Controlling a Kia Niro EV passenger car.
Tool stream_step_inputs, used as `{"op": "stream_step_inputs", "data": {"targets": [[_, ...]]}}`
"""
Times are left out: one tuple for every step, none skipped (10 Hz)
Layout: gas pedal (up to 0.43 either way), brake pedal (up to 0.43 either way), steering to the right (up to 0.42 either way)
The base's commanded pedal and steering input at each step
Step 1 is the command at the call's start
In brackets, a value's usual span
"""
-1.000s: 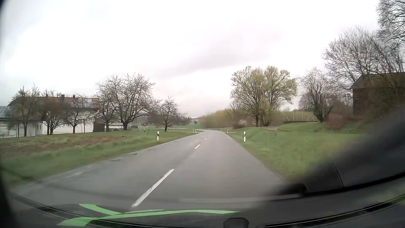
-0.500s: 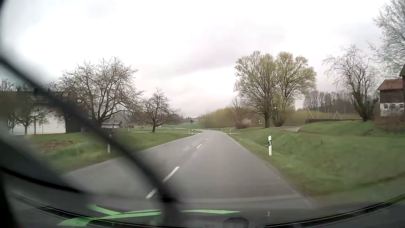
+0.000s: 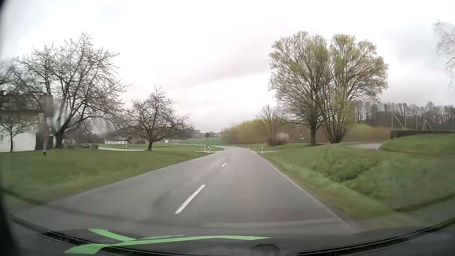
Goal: Follow the waypoints while adhering to traffic rules and regulations
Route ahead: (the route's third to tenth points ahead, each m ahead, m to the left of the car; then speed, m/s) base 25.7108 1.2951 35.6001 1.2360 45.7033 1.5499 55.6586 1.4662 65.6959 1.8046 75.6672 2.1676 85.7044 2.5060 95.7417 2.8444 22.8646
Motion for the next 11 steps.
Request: {"op": "stream_step_inputs", "data": {"targets": [[0.118, 0.000, 0.002], [0.118, 0.000, 0.002], [0.118, 0.000, 0.002], [0.130, 0.000, 0.002], [0.130, 0.000, 0.002], [0.130, 0.000, 0.002], [0.138, 0.000, 0.002], [0.150, 0.000, 0.002], [0.150, 0.000, 0.002], [0.138, 0.000, 0.001], [0.079, 0.000, 0.001]]}}
